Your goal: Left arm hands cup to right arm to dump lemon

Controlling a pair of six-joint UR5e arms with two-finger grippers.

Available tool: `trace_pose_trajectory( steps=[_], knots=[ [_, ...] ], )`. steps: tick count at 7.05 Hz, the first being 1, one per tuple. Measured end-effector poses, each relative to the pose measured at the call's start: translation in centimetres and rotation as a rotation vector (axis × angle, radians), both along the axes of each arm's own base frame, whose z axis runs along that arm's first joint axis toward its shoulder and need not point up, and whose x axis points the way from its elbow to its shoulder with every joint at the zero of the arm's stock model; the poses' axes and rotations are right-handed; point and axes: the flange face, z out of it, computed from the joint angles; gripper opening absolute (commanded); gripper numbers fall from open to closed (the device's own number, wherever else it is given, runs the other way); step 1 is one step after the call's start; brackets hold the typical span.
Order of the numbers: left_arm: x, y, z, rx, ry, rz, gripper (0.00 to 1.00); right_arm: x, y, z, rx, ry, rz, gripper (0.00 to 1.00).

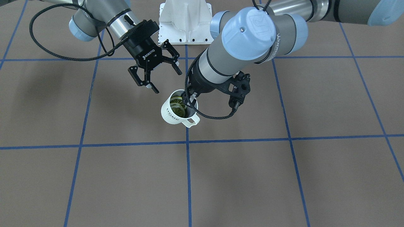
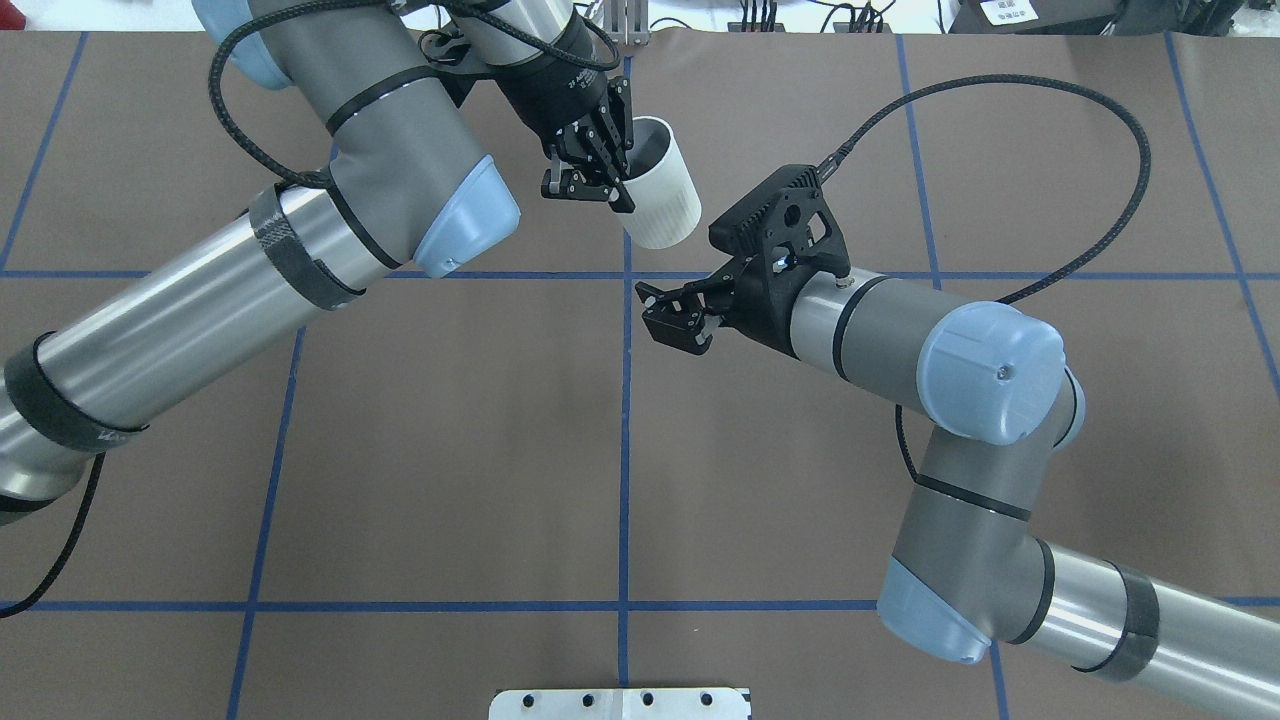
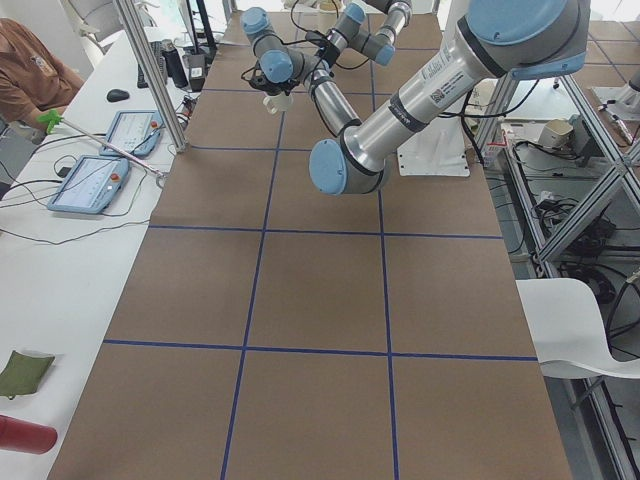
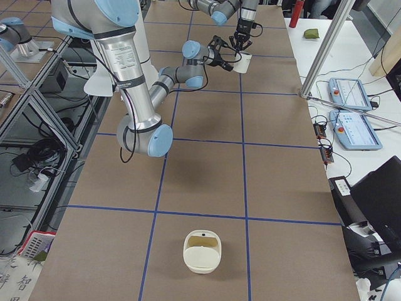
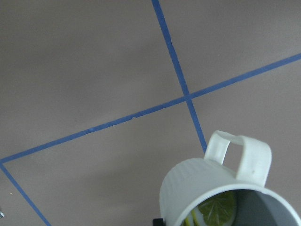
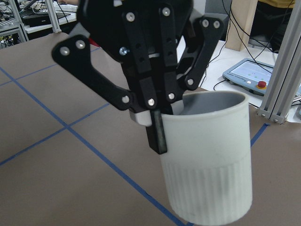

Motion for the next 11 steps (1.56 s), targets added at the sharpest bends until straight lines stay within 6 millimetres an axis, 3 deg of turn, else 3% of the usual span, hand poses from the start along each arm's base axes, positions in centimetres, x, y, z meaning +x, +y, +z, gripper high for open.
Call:
trace_pose_trajectory(
  steps=[11],
  knots=[
    [1.4,2.1,-0.6,-0.003,0.029,0.073,0.0,0.4,-0.8,0.9,0.024,0.04,0.016,0.98]
  ],
)
